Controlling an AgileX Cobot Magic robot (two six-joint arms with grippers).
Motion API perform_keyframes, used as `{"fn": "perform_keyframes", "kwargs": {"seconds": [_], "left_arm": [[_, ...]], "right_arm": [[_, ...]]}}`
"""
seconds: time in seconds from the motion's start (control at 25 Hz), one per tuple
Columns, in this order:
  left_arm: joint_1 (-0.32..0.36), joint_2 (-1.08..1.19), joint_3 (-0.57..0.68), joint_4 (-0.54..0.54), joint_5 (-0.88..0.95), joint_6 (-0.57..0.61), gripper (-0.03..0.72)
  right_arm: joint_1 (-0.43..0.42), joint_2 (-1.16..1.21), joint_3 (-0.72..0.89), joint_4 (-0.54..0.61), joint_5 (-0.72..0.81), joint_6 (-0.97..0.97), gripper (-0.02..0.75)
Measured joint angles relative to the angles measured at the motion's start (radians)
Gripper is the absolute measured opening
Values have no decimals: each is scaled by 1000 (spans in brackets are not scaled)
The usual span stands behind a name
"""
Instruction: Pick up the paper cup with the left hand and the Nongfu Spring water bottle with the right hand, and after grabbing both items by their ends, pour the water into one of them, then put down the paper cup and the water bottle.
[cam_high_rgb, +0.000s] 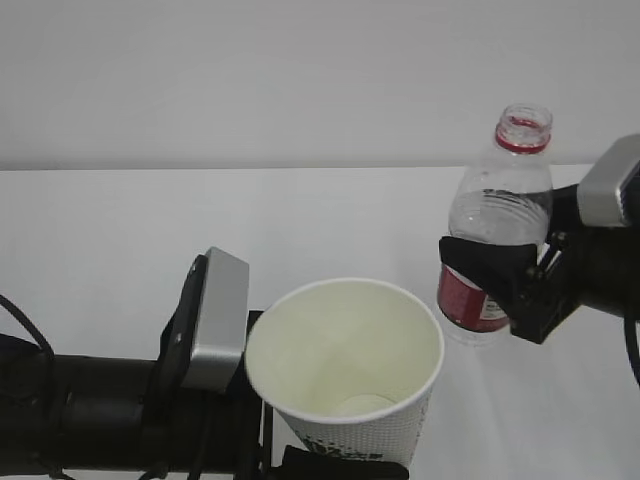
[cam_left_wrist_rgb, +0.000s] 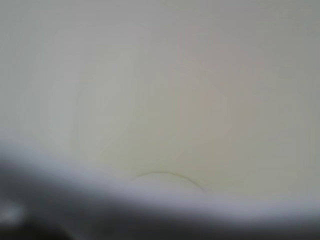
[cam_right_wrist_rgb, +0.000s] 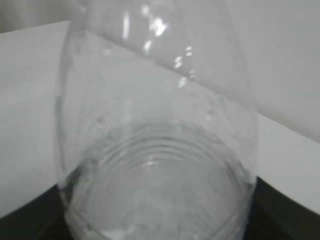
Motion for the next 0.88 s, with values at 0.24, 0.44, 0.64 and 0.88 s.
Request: {"fn": "perform_keyframes", "kwargs": {"seconds": [0.24, 0.44, 0.64, 0.88], "left_arm": [[-1, 0, 0, 0, 0, 0, 517], [-2, 0, 0, 0, 0, 0, 516], [-2, 0, 0, 15, 0, 0, 516], [-2, 0, 0, 34, 0, -9, 516]], "right_arm": [[95, 0, -95, -13, 82, 0, 520], [117, 0, -131, -33, 111, 1, 520], [123, 0, -131, -67, 116, -11, 520], [123, 0, -134, -103, 123, -20, 519]]}}
